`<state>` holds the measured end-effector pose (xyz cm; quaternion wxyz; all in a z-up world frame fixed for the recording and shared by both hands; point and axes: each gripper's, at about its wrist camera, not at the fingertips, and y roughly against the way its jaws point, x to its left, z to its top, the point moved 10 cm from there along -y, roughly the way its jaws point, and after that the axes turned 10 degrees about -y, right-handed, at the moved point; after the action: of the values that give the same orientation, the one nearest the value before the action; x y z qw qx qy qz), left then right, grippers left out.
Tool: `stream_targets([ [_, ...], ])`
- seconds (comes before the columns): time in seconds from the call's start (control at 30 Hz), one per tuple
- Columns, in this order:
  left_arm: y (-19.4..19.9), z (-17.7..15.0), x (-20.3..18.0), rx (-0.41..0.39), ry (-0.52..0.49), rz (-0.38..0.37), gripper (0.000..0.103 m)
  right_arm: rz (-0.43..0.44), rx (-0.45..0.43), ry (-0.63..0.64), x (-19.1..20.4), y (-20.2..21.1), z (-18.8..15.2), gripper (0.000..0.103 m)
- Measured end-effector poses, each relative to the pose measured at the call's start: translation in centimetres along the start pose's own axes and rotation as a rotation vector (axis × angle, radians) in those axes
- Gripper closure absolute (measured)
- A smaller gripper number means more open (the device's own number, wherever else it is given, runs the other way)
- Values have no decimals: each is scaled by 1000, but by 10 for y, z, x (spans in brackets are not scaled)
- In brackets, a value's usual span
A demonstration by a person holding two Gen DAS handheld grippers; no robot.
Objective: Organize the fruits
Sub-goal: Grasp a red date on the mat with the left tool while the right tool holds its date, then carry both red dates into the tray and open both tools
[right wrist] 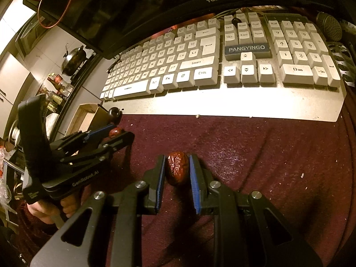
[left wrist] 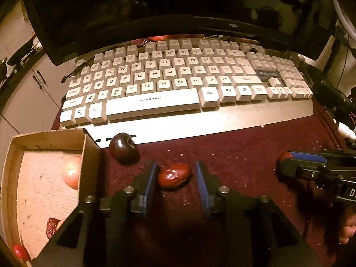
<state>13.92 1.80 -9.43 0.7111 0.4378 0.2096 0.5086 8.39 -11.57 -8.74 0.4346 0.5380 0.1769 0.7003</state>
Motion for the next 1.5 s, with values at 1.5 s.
stream_targets([
  [1.5,181,-36,39,-334,230,89,73,23,-250,115,26,28,19,80],
])
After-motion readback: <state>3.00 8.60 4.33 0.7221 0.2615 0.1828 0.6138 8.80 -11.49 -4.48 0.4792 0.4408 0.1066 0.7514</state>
